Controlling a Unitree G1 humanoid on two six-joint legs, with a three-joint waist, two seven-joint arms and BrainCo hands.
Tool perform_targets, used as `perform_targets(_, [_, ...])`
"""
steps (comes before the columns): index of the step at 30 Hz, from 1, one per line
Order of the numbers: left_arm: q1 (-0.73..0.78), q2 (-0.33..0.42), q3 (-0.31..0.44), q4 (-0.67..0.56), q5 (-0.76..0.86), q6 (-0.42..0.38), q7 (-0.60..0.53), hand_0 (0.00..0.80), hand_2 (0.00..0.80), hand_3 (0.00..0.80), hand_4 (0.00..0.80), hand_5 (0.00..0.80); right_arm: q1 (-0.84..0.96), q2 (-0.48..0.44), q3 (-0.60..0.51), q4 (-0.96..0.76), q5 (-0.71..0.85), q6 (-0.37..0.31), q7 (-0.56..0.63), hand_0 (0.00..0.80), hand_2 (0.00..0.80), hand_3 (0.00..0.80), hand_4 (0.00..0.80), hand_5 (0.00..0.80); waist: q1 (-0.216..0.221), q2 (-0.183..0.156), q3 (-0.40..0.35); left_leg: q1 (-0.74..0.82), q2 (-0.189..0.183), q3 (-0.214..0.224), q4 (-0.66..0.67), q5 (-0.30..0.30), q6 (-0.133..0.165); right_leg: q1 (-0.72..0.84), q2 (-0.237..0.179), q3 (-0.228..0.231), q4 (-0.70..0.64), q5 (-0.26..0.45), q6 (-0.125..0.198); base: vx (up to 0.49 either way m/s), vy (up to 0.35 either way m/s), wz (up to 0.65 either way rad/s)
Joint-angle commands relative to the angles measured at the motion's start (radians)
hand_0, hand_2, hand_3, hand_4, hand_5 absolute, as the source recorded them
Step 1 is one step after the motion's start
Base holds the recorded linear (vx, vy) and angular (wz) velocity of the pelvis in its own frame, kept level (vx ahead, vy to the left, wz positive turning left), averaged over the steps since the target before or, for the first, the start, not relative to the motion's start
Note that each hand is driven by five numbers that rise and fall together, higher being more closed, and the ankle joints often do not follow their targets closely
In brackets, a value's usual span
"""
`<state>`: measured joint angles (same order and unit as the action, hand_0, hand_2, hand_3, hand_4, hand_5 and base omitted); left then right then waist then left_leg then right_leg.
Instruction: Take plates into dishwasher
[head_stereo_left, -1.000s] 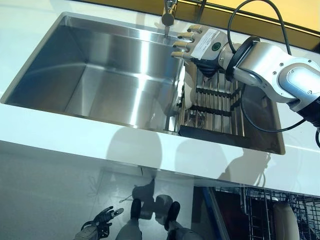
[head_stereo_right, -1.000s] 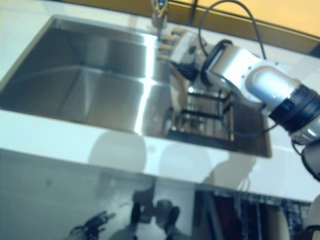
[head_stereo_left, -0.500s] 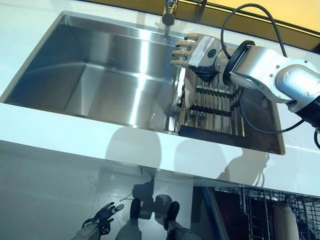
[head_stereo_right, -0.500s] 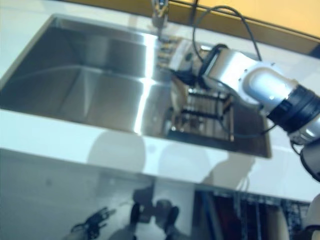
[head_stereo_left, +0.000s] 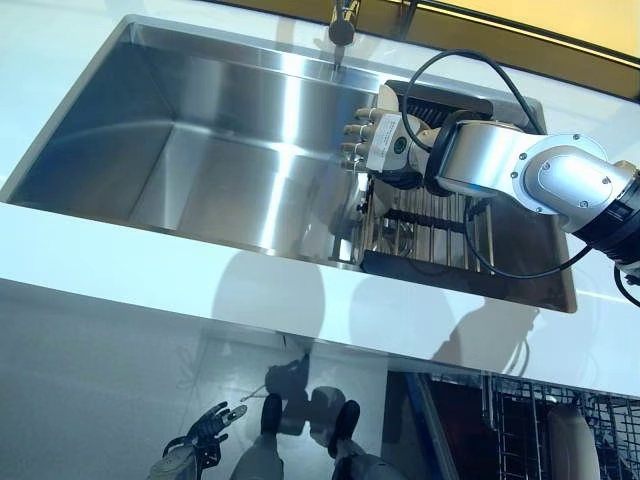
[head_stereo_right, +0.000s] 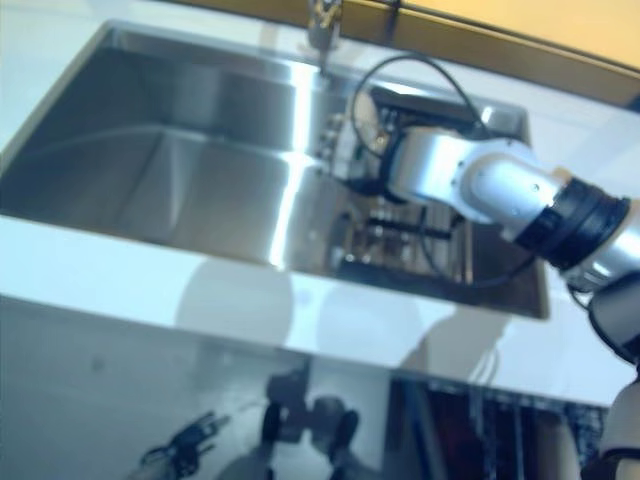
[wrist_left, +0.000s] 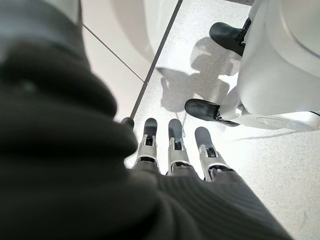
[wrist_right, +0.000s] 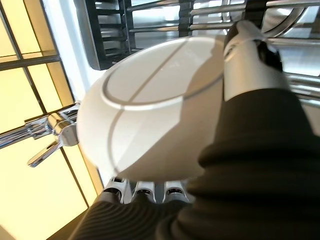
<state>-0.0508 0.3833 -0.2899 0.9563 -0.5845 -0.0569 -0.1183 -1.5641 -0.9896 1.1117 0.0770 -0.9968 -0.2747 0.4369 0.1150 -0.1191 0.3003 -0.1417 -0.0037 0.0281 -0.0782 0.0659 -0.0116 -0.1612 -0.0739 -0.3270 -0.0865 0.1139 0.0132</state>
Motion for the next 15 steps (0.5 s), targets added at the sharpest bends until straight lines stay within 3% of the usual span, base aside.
perform_targets(1, [0.003,0.002,0.033,-0.028,-0.065,-0.034,-0.008,0.0,0.0,0.0,0.0,0.0,-0.043,-0.037,0.012,0.006,-0.084,-0.011,0.038,0.0,0.0,0.0,0.0,0.0,0.034,-0.023,0.028,-0.039,-0.014,-0.001,-0.009,-0.027,0.008,0.057,0.007,-0.033,-0.001,-0.081,0.065,0.0,0.0,0.0])
perform_targets(2, [0.007,0.0,0.035,-0.033,-0.079,-0.038,-0.006,0.0,0.0,0.0,0.0,0.0,-0.033,-0.034,0.008,0.022,-0.111,-0.024,0.062,0.0,0.0,0.0,0.0,0.0,0.035,-0.023,0.03,-0.041,-0.014,0.0,-0.009,-0.026,0.007,0.056,0.008,-0.034,-0.001,-0.081,0.065,0.0,0.0,0.0])
perform_targets(3, [0.01,0.0,0.038,-0.038,-0.086,-0.04,-0.005,0.0,0.0,0.0,0.0,0.0,-0.026,-0.032,0.003,0.032,-0.119,-0.03,0.077,0.223,0.223,0.223,0.223,0.223,0.036,-0.023,0.032,-0.043,-0.014,0.0,-0.009,-0.026,0.006,0.054,0.008,-0.034,-0.001,-0.081,0.064,0.0,0.0,0.0])
perform_targets(4, [0.011,-0.001,0.041,-0.041,-0.09,-0.04,-0.005,0.0,0.0,0.0,0.0,0.0,-0.022,-0.03,0.0,0.039,-0.131,-0.038,0.094,0.8,0.8,0.8,0.8,0.8,0.037,-0.023,0.033,-0.044,-0.013,-0.001,-0.009,-0.025,0.006,0.053,0.008,-0.035,-0.001,-0.08,0.064,0.0,0.0,0.0])
perform_targets(7, [0.018,-0.004,0.05,-0.052,-0.1,-0.039,-0.001,0.0,0.0,0.0,0.0,0.0,0.0,-0.022,-0.014,0.074,-0.169,-0.033,0.157,0.8,0.8,0.8,0.8,0.8,0.038,-0.023,0.037,-0.046,-0.012,0.0,-0.009,-0.023,0.005,0.052,0.008,-0.038,-0.001,-0.079,0.063,0.0,0.0,0.0])
perform_targets(15, [0.014,-0.009,0.056,-0.057,-0.099,-0.032,0.006,0.0,0.0,0.0,0.0,0.0,0.035,0.008,-0.051,0.156,-0.216,-0.021,0.185,0.8,0.8,0.8,0.8,0.8,0.038,-0.025,0.036,-0.043,-0.013,0.002,-0.009,-0.023,0.006,0.054,0.007,-0.038,-0.001,-0.079,0.062,0.0,0.0,0.0])
